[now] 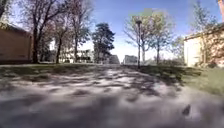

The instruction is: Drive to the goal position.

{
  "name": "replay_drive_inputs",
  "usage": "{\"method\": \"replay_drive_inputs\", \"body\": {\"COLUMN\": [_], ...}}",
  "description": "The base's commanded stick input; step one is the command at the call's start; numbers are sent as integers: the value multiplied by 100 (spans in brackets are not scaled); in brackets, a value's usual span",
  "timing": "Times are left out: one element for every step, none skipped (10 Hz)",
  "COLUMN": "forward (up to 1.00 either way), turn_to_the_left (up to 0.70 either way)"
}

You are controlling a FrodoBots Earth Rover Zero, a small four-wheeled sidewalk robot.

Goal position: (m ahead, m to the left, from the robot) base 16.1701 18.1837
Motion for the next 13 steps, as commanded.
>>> {"method": "replay_drive_inputs", "body": {"forward": [100,100,100,100,100,100,100,100,100,100,100,100,100], "turn_to_the_left": [0,0,0,0,0,0,0,0,0,0,0,0,0]}}
